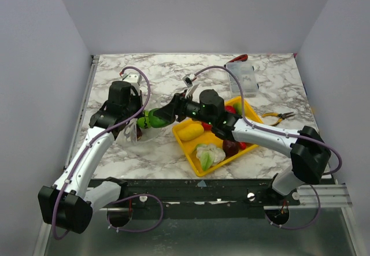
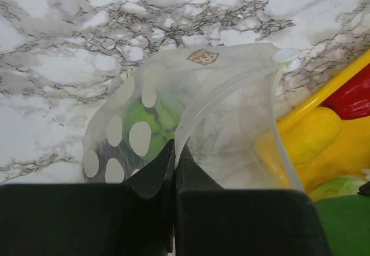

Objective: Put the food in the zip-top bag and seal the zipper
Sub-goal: Place the fake vegetable in the zipper food storage bag.

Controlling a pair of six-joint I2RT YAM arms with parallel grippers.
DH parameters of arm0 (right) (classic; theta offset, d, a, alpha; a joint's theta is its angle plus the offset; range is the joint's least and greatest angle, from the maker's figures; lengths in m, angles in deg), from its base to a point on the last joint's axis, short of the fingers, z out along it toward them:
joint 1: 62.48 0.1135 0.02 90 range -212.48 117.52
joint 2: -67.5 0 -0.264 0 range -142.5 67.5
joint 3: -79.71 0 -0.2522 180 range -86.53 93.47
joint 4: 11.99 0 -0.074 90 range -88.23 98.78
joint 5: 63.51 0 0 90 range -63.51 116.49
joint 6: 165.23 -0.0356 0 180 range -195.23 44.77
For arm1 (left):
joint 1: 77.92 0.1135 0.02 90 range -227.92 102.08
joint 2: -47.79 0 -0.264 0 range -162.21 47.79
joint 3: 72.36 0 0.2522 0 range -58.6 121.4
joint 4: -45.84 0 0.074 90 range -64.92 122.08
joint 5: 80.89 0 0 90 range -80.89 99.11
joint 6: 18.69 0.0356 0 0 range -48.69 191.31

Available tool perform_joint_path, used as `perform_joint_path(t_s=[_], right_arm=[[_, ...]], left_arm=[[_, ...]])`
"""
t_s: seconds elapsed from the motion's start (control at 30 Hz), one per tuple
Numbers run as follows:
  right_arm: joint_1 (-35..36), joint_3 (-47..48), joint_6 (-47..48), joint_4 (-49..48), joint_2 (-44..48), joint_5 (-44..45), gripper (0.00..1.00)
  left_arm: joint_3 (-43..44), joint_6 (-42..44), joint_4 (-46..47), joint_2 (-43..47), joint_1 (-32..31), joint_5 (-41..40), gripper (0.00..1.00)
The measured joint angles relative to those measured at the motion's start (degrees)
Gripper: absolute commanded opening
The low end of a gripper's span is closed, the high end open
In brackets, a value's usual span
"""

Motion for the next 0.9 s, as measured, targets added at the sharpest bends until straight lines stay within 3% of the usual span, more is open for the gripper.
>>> perform_joint_path(t_s=[0.17,0.33,0.4,0.5,0.6,0.67,0.8,0.9], right_arm=[[1.51,3.98,0.55,-0.13,-3.13,1.55,0.42],[3.19,10.14,3.06,4.94,-5.95,5.81,0.85],[4.5,12.7,4.31,6.6,-7.13,8.7,0.93],[6.23,13.84,5.86,8.26,-8.31,11.37,0.96],[6.64,13.81,6.16,9.77,-9.09,12.41,0.96],[6.67,13.81,6.14,9.88,-9.31,13.03,0.88],[6.8,13.81,6.08,9.92,-9.31,13.7,0.47],[6.84,13.62,5.75,9.79,-9.29,14.16,0.34]], left_arm=[[0.0,0.02,0.0,0.22,0.0,0.11,0.0],[0.0,0.66,-0.17,0.24,1.16,-1.2,0.0],[0.0,0.5,-0.39,0.24,1.18,-1.18,0.0],[0.0,0.52,-0.63,0.28,0.33,-0.83,0.0],[0.0,0.46,-0.66,0.28,0.37,-0.79,0.0],[0.0,0.46,-0.7,0.28,0.39,-0.79,0.0],[0.0,0.55,-0.72,0.28,0.44,-0.9,0.0],[-0.02,0.55,-0.74,0.28,0.5,-1.05,0.0]])
